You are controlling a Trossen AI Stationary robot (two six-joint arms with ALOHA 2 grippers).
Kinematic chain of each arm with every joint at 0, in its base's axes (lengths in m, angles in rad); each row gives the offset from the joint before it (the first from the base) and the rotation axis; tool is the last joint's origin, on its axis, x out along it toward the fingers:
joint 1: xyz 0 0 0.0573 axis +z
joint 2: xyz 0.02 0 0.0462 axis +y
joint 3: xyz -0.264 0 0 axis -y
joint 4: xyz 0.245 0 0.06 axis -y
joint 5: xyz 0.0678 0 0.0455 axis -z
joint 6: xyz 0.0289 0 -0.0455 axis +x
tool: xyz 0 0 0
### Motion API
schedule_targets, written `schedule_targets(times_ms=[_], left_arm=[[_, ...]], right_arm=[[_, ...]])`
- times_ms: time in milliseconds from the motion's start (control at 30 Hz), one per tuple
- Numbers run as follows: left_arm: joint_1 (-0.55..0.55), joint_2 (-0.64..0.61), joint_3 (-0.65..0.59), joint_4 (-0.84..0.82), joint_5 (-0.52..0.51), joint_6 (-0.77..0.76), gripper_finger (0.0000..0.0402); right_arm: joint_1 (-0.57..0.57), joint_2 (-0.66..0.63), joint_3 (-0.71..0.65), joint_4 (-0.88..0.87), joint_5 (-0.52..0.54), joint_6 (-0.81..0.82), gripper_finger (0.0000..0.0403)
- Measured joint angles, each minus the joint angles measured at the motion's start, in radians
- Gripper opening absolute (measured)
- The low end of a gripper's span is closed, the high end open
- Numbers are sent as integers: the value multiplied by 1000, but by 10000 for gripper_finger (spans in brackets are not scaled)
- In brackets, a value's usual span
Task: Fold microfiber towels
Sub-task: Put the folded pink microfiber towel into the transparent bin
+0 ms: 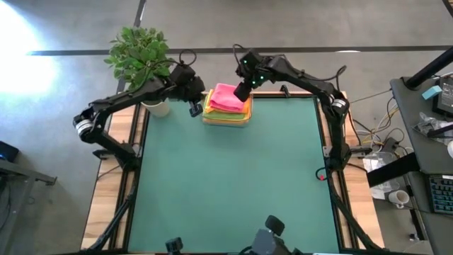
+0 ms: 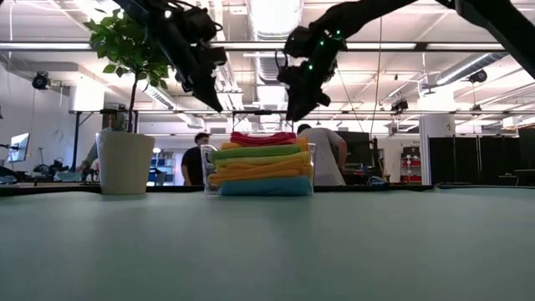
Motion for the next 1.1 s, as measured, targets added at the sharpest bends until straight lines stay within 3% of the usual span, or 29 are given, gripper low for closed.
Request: schedule_targets(times_ms=[267, 600, 1100], left_arm=[[0, 20, -10, 8, -16, -1, 19], [0, 128, -23, 24, -16, -4, 19], [-3, 251, -23, 123, -16, -56, 19]], right_arm=[[11, 6, -20, 59, -142, 52, 143], [36, 82, -33, 74, -145, 80, 113], [51, 84, -47, 30, -152, 77, 59]])
